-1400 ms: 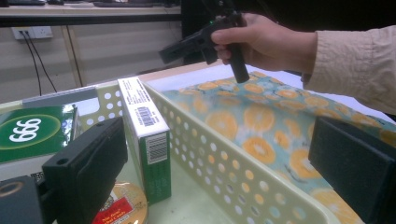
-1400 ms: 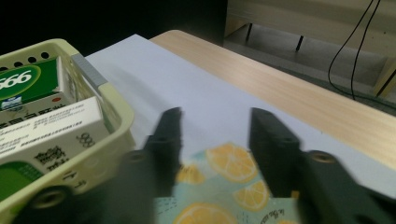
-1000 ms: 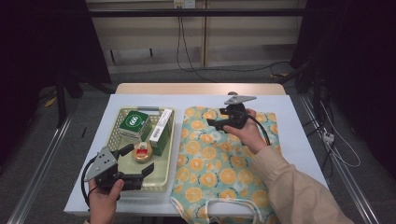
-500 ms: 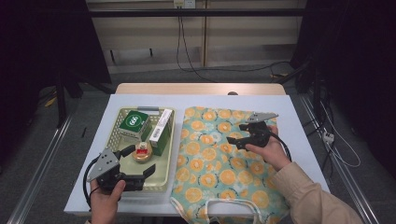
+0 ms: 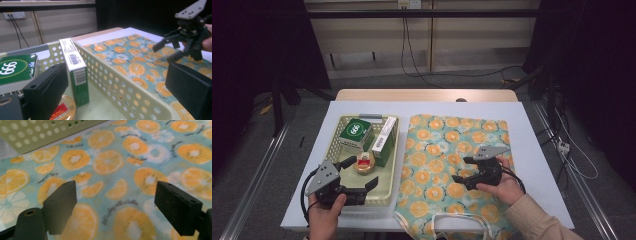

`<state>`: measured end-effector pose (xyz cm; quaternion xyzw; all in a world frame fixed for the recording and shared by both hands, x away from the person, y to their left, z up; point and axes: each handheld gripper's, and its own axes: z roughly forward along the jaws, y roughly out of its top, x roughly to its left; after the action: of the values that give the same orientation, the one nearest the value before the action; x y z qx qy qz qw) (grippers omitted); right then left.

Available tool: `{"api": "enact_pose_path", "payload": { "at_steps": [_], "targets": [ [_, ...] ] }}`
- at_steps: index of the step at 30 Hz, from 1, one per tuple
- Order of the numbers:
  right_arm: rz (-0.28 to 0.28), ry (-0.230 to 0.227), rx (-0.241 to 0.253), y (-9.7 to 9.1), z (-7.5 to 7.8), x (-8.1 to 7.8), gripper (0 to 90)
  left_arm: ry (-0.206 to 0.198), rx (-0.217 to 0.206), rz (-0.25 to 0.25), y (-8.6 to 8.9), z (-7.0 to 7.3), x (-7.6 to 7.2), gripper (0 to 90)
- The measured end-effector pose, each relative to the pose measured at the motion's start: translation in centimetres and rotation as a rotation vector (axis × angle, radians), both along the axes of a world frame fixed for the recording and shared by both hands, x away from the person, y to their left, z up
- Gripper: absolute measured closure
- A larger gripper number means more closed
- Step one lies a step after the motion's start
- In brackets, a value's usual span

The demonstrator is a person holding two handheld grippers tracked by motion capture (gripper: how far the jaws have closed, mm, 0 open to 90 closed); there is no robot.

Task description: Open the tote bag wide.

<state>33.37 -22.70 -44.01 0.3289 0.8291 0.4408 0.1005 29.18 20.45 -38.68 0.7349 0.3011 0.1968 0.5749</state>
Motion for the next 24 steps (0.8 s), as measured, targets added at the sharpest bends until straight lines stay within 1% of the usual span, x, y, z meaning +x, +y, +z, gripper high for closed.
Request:
{"api": "enact_pose_path", "payload": {
  "at_steps": [2, 3, 4, 7, 10, 11, 12, 13, 15, 17, 18, 22, 23, 24],
  "targets": [
    [0.008, 0.016, -0.011, 0.1, -0.7, -0.7, 17.7, 0.000, 0.001, 0.001, 0.0, 0.0, 0.0, 4.4],
    [0.008, 0.016, -0.011, 0.1, -0.7, -0.7, 17.7, -0.002, 0.003, 0.000, 0.1, 0.0, 0.0, 4.4],
    [0.012, 0.025, -0.008, 0.1, -1.0, -1.2, 17.5, -0.002, 0.002, 0.001, 0.1, 0.0, 0.0, 4.4],
    [0.017, 0.025, -0.010, 0.0, -1.1, -1.6, 16.3, -0.001, -0.009, 0.003, 0.1, 0.0, 0.0, 4.4],
    [0.034, 0.030, 0.015, -0.1, -1.2, -2.1, 13.4, -0.005, -0.012, 0.004, 0.3, 0.0, 0.1, 4.4],
    [0.045, 0.036, 0.018, -0.2, -1.2, -2.2, 11.9, -0.004, -0.020, 0.004, 0.3, -0.1, 0.1, 4.4],
    [0.060, 0.040, 0.018, -0.2, -1.2, -2.3, 12.3, 0.002, -0.027, 0.010, 0.4, -0.1, 0.1, 4.4],
    [0.076, 0.041, 0.014, -0.1, -1.2, -2.4, 13.9, -0.001, -0.023, 0.010, 0.5, -0.1, 0.1, 4.4],
    [0.105, 0.042, -0.005, 0.3, -1.3, -2.8, 17.7, 0.001, -0.030, 0.012, 0.6, -0.2, 0.2, 4.4],
    [0.113, 0.043, -0.006, 0.5, -1.3, -2.9, 18.7, 0.003, -0.038, 0.016, 0.7, -0.2, 0.2, 4.4],
    [0.129, 0.046, -0.006, 0.8, -1.4, -3.0, 19.2, 0.005, -0.042, 0.017, 0.8, -0.2, 0.2, 4.4],
    [0.144, 0.047, -0.005, 1.2, -1.5, -3.1, 21.8, 0.011, -0.045, 0.021, 0.9, -0.4, 0.3, 4.4],
    [0.149, 0.048, -0.004, 1.3, -1.5, -3.1, 22.5, 0.010, -0.039, 0.022, 1.0, -0.4, 0.3, 4.4],
    [0.161, 0.050, -0.008, 1.4, -1.6, -3.2, 23.0, 0.010, -0.041, 0.025, 1.0, -0.5, 0.3, 4.4]
  ]
}}
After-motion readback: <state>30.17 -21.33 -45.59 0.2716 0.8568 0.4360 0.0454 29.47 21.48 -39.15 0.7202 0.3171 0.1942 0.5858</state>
